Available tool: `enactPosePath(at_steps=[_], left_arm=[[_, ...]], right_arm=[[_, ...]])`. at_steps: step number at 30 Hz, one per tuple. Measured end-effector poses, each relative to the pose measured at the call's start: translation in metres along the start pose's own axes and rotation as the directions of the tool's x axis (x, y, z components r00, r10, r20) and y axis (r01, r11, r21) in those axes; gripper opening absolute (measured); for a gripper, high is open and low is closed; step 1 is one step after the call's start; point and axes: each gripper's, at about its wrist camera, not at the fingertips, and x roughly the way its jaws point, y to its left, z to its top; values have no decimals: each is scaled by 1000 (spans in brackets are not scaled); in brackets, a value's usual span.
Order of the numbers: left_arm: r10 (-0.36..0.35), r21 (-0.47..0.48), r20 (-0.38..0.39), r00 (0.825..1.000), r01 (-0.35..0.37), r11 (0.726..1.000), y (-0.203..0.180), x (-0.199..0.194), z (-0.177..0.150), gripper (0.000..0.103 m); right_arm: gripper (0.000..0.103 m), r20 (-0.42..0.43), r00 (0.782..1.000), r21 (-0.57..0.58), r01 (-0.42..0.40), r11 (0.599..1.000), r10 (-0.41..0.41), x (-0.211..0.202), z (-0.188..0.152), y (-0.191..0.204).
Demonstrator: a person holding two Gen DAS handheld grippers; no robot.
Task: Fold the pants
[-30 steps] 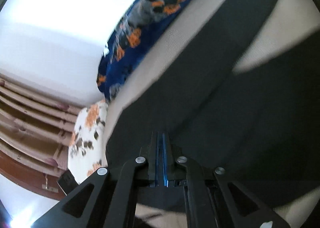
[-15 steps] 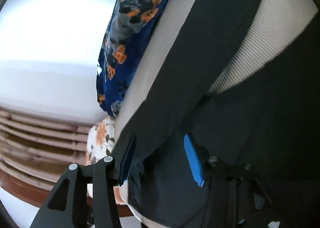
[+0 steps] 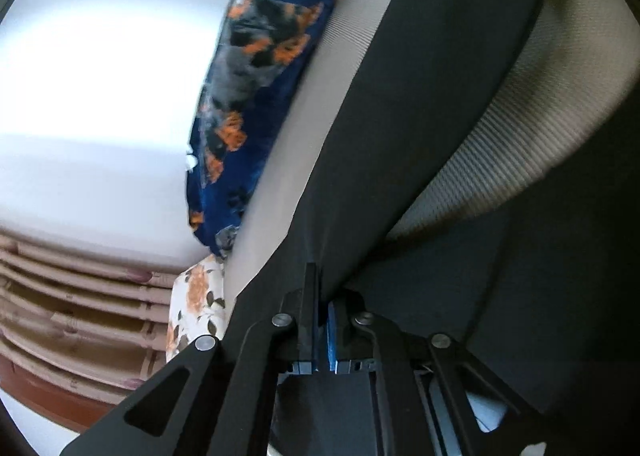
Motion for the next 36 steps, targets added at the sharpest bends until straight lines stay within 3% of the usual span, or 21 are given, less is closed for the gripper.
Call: enactPosePath(at_steps=[5,10,17,20,24,27,30,33,36], left_arm=[[23,-5,-31,999,-23,1000,12,-3,-14,17],[45,-23,-57,997,-46,999,23,-5,-33,17],[111,-35,-82,990,-115,993,37,-1,-47,17],[150,-65,-60,987,-154,986,49,-9,-48,17],[218,-110,26,976,-214,971,58,-34,-36,17],[170,-60,95,981,-165,984,31,-49,-23,17],[59,49,68,996,-63,997,-15,-39,-19,18],[-28,117,-46,999,33,993,-53,0,-30,19],[-26,98,-154,988,42,994,-58,37,-47,19]], right_arm=[[6,-14,998,-71,58,996,-59,-29,-45,13],[6,-74,988,-57,128,990,-132,-34,-87,-2],[6,-113,977,-44,178,983,-181,-28,-103,-16],[6,-117,974,-46,188,981,-192,-29,-107,-16],[6,-125,972,-43,194,980,-198,-28,-109,-18],[6,-134,971,-33,194,980,-197,-26,-109,-21],[6,-137,972,-17,190,982,-191,-25,-110,-24],[6,-139,973,-8,183,983,-182,-26,-110,-25],[7,-151,976,2,159,987,-156,-27,-107,-25]])
